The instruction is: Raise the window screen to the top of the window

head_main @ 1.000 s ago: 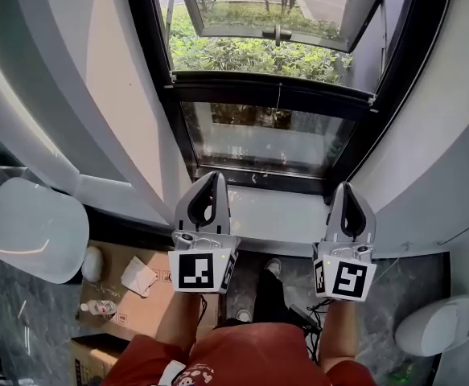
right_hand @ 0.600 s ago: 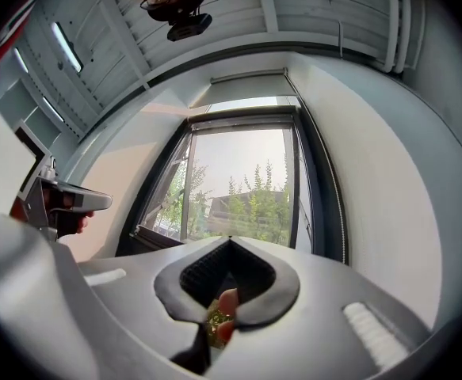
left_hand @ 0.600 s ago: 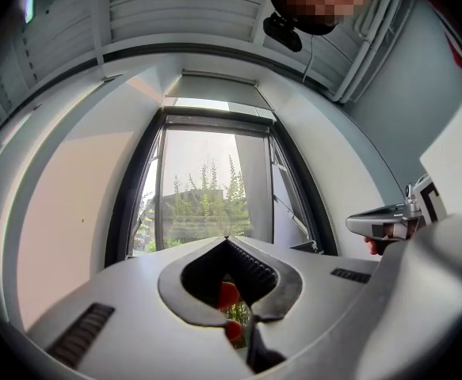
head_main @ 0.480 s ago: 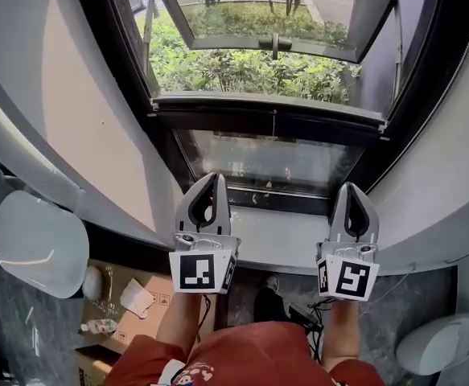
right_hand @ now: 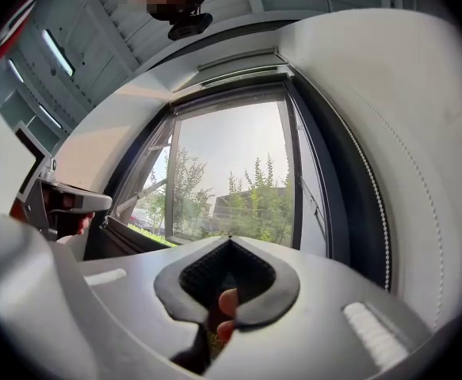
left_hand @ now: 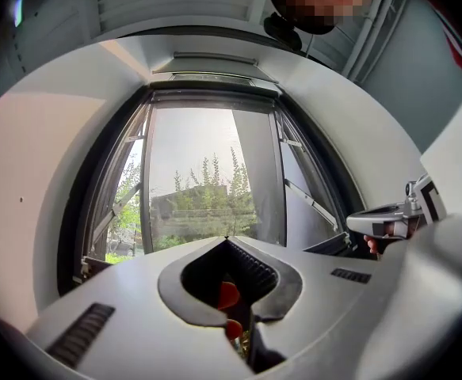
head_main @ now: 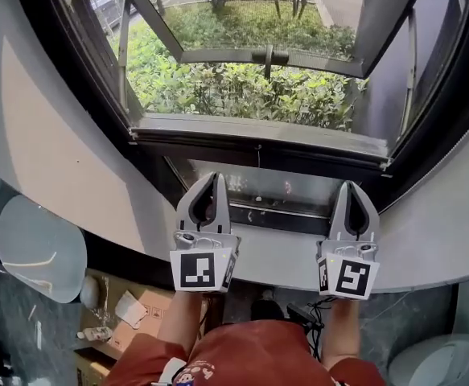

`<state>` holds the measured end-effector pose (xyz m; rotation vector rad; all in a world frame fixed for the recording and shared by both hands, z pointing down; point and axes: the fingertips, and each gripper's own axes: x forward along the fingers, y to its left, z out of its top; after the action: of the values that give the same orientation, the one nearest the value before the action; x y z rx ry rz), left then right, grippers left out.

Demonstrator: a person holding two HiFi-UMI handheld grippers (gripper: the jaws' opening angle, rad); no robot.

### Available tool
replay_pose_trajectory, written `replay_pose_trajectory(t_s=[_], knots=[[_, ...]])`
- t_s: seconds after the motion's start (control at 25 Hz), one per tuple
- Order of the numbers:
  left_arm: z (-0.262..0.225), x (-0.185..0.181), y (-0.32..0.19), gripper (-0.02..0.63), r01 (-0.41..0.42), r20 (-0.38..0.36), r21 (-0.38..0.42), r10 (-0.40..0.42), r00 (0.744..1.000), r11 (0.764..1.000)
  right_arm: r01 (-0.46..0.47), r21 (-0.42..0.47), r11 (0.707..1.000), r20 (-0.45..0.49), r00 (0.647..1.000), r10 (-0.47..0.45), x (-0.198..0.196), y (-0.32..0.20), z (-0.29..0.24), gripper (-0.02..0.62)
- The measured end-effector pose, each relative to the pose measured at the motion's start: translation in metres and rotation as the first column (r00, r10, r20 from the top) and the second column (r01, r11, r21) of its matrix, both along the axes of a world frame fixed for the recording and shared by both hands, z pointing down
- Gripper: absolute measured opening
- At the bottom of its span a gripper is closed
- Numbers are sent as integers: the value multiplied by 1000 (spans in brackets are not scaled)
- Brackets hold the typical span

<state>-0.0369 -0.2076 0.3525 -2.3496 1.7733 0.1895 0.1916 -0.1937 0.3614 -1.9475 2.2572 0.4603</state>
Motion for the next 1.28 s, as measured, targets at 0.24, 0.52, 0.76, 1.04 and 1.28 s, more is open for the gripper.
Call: replay_pose_trajectory(t_s=[0.24, 0.52, 0.76, 1.04, 1.28], knots=[[-3, 18, -22, 5, 22, 34, 17, -23, 999, 1000, 28, -3, 1000, 31, 999, -27, 17, -26, 2, 9], [-5, 29, -37, 5, 34, 45, 20, -35, 998, 999, 30, -6, 1000, 58, 998, -30, 31, -42, 6, 9], [-5, 31, -44, 5, 22, 39, 22, -23, 999, 1000, 16, 3, 1000, 58, 998, -16, 35, -47, 3, 9], [-5, 20, -55, 5, 7, 20, 28, -7, 1000, 1000, -4, 3, 1000, 38, 999, 3, 25, -53, 0, 9], [-1, 1, -68, 5, -12, 0, 27, 12, 1000, 1000, -16, -2, 1000, 9, 1000, 16, 3, -64, -1, 9]])
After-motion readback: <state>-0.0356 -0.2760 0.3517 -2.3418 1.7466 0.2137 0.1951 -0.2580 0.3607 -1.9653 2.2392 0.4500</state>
